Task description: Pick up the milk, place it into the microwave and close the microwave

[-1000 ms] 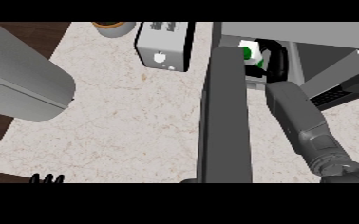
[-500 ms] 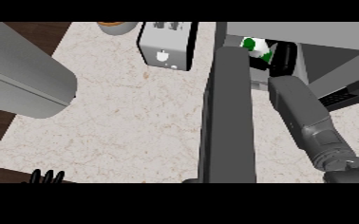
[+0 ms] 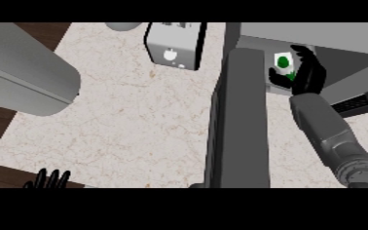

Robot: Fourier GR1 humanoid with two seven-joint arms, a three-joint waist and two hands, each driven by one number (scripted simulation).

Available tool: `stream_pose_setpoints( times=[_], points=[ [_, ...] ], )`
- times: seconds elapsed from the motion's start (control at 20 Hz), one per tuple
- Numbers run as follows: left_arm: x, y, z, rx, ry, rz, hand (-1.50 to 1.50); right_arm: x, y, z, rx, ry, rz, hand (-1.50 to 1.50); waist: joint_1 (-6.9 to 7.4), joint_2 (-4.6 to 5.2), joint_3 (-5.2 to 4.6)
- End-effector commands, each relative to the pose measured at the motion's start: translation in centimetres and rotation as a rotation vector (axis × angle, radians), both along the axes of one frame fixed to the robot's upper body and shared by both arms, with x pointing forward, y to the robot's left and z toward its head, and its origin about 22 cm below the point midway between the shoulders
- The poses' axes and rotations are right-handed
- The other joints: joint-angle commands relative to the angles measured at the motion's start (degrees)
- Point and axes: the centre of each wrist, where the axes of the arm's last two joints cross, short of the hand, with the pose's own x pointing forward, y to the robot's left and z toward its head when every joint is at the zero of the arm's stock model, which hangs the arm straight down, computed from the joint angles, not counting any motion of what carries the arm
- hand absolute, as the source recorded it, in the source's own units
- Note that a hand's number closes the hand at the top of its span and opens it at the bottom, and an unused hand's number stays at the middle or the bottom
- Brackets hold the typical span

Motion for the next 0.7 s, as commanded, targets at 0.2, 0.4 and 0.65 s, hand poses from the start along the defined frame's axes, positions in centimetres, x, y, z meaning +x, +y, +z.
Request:
stream_pose_setpoints(
  times=[0.2, 0.4, 0.65],
  points=[
    [1.0, 0.4, -0.3, 0.028, 0.013, -0.018, -1.5, 1.0, 4.2, 0.3, -0.131, 0.051, 0.215, -1.5, 1.7, -0.76, 0.68],
    [1.3, 0.5, -0.1, 0.02, 0.013, -0.011, -1.5, 1.4, 5.7, 0.6, -0.117, 0.078, 0.34, -1.5, 0.47, -1.11, 0.71],
    [1.4, 0.4, -0.8, 0.019, 0.006, -0.003, -1.5, 2.1, 7.8, 1.6, -0.065, 0.066, 0.394, -1.5, 1.09, -0.96, 0.67]
  ],
)
